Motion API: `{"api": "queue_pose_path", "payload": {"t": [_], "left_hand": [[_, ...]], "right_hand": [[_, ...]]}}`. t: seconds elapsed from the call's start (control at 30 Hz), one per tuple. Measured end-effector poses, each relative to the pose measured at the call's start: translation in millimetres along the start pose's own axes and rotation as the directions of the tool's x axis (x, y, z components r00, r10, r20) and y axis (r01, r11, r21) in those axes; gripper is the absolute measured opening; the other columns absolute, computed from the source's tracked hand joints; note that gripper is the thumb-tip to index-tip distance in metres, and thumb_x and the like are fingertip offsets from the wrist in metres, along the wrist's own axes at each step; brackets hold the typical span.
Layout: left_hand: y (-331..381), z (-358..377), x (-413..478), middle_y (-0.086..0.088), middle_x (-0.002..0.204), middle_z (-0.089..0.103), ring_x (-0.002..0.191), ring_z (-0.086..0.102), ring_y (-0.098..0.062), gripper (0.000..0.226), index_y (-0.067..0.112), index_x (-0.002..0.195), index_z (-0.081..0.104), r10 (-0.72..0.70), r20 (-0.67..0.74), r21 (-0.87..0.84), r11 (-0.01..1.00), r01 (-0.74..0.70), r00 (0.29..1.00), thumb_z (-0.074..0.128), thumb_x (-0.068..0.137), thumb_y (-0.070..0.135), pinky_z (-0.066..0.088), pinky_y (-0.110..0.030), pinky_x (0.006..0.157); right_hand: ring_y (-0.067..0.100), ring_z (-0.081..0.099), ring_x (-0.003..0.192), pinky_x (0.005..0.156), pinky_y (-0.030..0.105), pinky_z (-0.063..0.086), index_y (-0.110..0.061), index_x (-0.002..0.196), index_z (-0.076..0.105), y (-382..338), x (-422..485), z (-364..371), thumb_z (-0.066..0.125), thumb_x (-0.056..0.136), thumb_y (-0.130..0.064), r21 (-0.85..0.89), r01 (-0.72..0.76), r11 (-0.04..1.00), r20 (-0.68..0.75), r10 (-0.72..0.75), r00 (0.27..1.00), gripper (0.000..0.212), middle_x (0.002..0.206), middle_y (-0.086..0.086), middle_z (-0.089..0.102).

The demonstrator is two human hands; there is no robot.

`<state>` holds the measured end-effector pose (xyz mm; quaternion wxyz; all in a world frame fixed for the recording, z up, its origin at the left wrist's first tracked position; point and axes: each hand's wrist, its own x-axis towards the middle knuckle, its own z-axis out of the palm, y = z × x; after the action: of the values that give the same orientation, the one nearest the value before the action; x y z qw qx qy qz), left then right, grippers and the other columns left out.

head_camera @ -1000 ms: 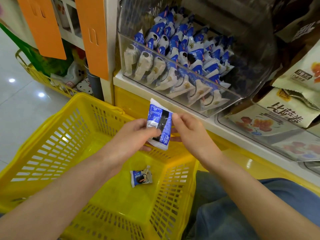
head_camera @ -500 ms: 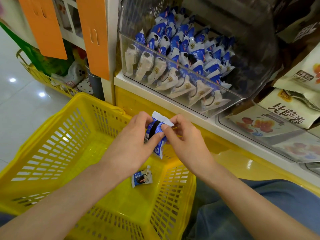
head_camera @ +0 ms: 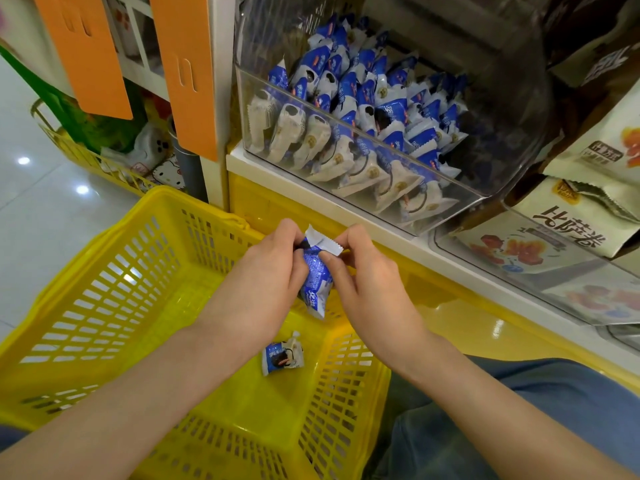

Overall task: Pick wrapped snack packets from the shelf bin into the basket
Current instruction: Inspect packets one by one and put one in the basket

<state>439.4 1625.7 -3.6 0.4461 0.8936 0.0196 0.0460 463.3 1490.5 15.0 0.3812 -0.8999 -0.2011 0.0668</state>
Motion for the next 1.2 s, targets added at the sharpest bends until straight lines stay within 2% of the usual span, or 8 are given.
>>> {"api": "queue_pose_path", "payload": {"t": [0.1, 0.37, 0.57, 0.7, 0.8, 0.93, 1.07, 1.2], "left_hand": [[1.6, 1.3, 2.7, -0.002, 0.091, 0.06, 0.08, 0.057, -0.018, 0.009, 0.014, 0.102, 0.048, -0.037, -0.019, -0.029, 0.999, 0.036, 0.999, 0.045, 0.094, 0.013, 0.046, -0.035, 0.07], [-2.7, 5.2, 6.2, 0.024, 0.087, 0.052, 0.076, 0.057, 0.005, 0.029, 0.019, 0.111, 0.052, -0.115, 0.027, -0.19, 0.975, 0.118, 0.993, 0.054, 0.086, 0.004, 0.043, -0.005, 0.062], [-3.1, 1.3, 11.0, 0.003, 0.1, 0.068, 0.087, 0.065, -0.009, 0.024, 0.022, 0.11, 0.056, -0.146, -0.029, -0.35, 0.928, 0.126, 0.989, 0.048, 0.093, 0.008, 0.055, -0.027, 0.075], [6.5, -7.2, 18.7, 0.012, 0.082, 0.067, 0.069, 0.064, 0.005, 0.029, 0.032, 0.089, 0.058, -0.264, -0.007, -0.579, 0.787, 0.212, 0.964, 0.041, 0.096, 0.01, 0.052, -0.014, 0.06], [17.0, -14.8, 23.1, 0.012, 0.073, 0.067, 0.066, 0.061, 0.007, 0.029, 0.027, 0.081, 0.063, -0.323, 0.083, -0.656, 0.694, 0.296, 0.943, 0.039, 0.097, 0.023, 0.048, -0.011, 0.059], [27.4, -18.9, 22.1, -0.003, 0.11, 0.062, 0.104, 0.057, -0.011, 0.018, 0.029, 0.102, 0.062, -0.224, 0.238, -0.561, 0.762, 0.323, 0.945, 0.052, 0.089, 0.035, 0.042, -0.028, 0.094], [32.1, -29.7, 22.3, 0.015, 0.09, 0.069, 0.088, 0.063, 0.0, 0.015, 0.031, 0.095, 0.059, -0.14, 0.295, -0.603, 0.74, 0.298, 0.945, 0.064, 0.082, 0.026, 0.048, -0.012, 0.072], [36.1, -38.8, 29.8, 0.005, 0.099, 0.069, 0.087, 0.066, -0.009, 0.02, 0.025, 0.108, 0.059, -0.087, 0.236, -0.661, 0.715, 0.226, 0.968, 0.059, 0.087, 0.023, 0.056, -0.024, 0.067]], "right_hand": [[0.012, 0.049, 0.064, 0.054, 0.027, 0.04, -0.016, 0.091, 0.043, -0.5, 0.4, 1.7, 0.048, 0.096, -0.023, -0.036, 0.0, 0.999, -0.005, 0.0, 1.0, 0.009, 0.077, -0.002, 0.055], [0.024, 0.064, 0.083, 0.073, 0.047, 0.053, -0.008, 0.101, 0.052, 3.6, 8.6, -1.6, 0.052, 0.093, -0.017, 0.186, -0.204, 0.961, -0.027, 0.212, 0.977, 0.012, 0.092, 0.01, 0.065], [0.008, 0.063, 0.09, 0.08, 0.023, 0.054, -0.016, 0.111, 0.056, -2.3, 17.1, -7.7, 0.045, 0.096, -0.018, 0.441, -0.227, 0.869, 0.123, 0.191, 0.974, 0.019, 0.108, 0.004, 0.064], [0.008, 0.063, 0.099, 0.08, 0.024, 0.055, -0.02, 0.127, 0.046, -9.4, 16.4, -11.0, 0.041, 0.096, -0.018, 0.518, -0.198, 0.832, 0.199, 0.108, 0.974, 0.032, 0.121, 0.003, 0.06], [0.006, 0.067, 0.084, 0.068, 0.021, 0.055, -0.019, 0.13, 0.037, -13.4, 17.7, -12.4, 0.054, 0.085, -0.025, 0.58, -0.237, 0.779, 0.17, 0.169, 0.971, 0.048, 0.114, 0.005, 0.062], [0.014, 0.069, 0.085, 0.069, 0.029, 0.058, -0.02, 0.129, 0.035, -12.3, 18.9, -13.2, 0.064, 0.08, -0.021, 0.542, -0.258, 0.8, 0.107, 0.239, 0.965, 0.056, 0.108, 0.001, 0.066], [0.012, 0.068, 0.086, 0.065, 0.023, 0.056, -0.024, 0.124, 0.043, -15.1, 18.0, -21.2, 0.064, 0.081, -0.023, 0.46, -0.142, 0.877, -0.046, 0.184, 0.982, 0.048, 0.104, -0.005, 0.067], [0.006, 0.067, 0.082, 0.062, 0.019, 0.054, -0.032, 0.116, 0.047, -34.4, 25.6, -42.6, 0.052, 0.082, -0.034, 0.373, 0.04, 0.927, -0.179, 0.029, 0.983, 0.034, 0.092, -0.012, 0.068]]}}
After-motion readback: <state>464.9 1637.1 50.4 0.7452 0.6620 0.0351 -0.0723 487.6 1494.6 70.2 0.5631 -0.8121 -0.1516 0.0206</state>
